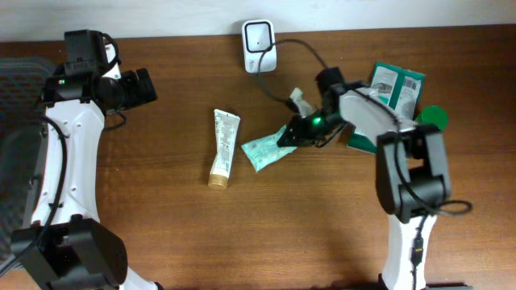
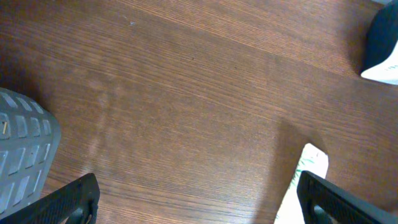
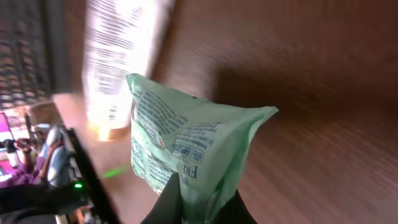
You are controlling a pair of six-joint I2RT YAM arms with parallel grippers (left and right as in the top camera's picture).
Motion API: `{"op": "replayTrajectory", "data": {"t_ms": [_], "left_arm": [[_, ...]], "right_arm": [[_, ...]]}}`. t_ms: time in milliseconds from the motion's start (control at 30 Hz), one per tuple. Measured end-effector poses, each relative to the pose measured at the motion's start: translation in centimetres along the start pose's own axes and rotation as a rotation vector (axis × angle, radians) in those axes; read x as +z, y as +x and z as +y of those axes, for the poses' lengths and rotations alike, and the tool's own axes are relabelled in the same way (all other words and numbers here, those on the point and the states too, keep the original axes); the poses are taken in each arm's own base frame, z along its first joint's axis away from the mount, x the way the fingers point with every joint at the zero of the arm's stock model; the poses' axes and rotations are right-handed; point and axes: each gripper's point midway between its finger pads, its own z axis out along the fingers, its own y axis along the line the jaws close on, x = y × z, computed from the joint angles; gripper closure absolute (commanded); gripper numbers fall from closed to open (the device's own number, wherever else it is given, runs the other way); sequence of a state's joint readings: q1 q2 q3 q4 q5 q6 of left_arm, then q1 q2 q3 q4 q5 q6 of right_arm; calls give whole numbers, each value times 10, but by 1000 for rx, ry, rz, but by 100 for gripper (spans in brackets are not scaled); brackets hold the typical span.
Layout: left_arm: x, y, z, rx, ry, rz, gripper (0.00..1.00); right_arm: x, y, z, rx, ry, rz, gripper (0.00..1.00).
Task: Scan the item barcode
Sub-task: 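Lift the wipes pack and carry it up toward the scanner, then hold the wipes pack in front of the white scanner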
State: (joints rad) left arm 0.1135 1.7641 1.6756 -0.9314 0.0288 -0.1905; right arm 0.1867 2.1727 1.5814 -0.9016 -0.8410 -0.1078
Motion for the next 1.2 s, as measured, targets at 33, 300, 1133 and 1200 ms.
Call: {"op": "replayTrajectory", "data": {"t_ms": [33,300,1133,1200], "left_arm": [[0,0,0,0,0,0,1],[0,0,0,0,0,0,1],[0,1,0,0,0,3,1],[0,0,0,0,0,2,1]], "right_arm": [[-11,-5,8,-15,-11,-28,96],[-114,-29,111,-240,-109,-269,96],[-130,-204,87,-806,1071,-818,96],[-127,-219,79,-909,1166,-830,96]]}}
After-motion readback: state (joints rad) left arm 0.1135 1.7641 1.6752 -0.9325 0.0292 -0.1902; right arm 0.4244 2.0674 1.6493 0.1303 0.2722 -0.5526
